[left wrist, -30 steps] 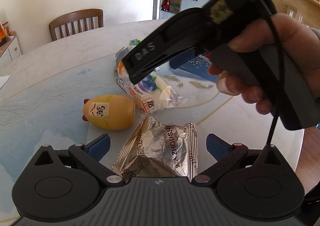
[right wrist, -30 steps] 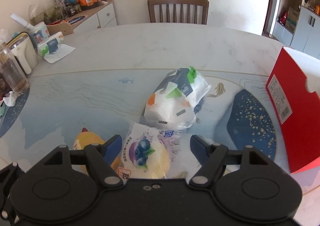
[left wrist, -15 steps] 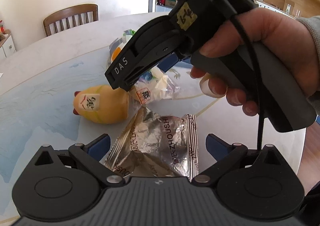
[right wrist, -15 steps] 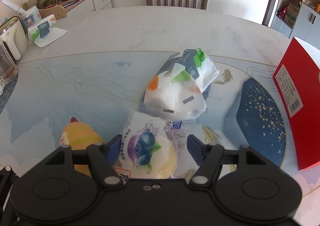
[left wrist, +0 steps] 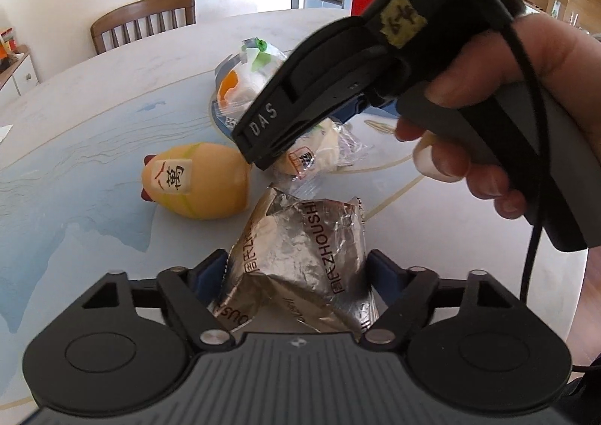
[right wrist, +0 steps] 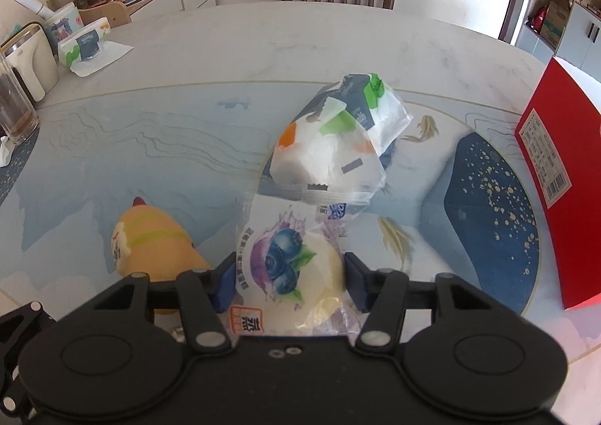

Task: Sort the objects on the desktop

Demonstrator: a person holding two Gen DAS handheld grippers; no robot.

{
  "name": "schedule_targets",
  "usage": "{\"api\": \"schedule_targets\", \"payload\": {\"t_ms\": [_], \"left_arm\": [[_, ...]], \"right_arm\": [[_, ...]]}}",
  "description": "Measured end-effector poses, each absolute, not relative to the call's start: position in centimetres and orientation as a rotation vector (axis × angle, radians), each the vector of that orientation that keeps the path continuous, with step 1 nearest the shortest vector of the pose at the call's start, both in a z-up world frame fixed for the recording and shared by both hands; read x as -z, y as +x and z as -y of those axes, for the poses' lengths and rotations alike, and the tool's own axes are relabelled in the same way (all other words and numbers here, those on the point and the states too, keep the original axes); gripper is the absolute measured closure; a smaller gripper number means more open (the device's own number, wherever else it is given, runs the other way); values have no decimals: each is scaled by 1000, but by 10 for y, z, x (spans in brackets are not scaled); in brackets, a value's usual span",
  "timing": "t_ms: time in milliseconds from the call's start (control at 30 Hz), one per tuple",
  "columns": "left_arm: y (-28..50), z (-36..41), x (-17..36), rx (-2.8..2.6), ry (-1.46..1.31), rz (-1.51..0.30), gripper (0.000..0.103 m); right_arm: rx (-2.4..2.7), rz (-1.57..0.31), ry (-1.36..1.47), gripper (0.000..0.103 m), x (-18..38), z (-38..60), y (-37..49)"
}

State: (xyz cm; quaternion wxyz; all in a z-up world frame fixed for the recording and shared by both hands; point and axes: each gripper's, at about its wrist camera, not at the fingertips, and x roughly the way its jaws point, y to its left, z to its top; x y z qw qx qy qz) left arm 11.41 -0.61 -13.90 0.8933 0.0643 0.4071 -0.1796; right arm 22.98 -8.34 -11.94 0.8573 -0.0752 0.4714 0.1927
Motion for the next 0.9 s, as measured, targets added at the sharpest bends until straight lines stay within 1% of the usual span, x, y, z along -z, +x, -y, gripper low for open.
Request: {"api": "schedule_targets", "payload": {"t_ms": [200, 267, 433, 633, 900], "left_arm": [[120, 2, 136, 356, 127, -850, 39], [121, 1, 135, 355, 119, -855, 40], [123, 0, 132, 357, 98, -866, 48], [123, 2, 131, 343, 91, -870, 51], [121, 7, 123, 348, 72, -865, 52]], "right_arm": [[-412, -999, -189, 50, 117, 86, 227], [-408, -999, -184, 50, 116, 89, 226], [-413, -988, -186, 50, 110, 97, 220], [-407, -980, -147, 51, 98, 116, 218], [-396, -961, -116, 51, 81, 147, 212]]}}
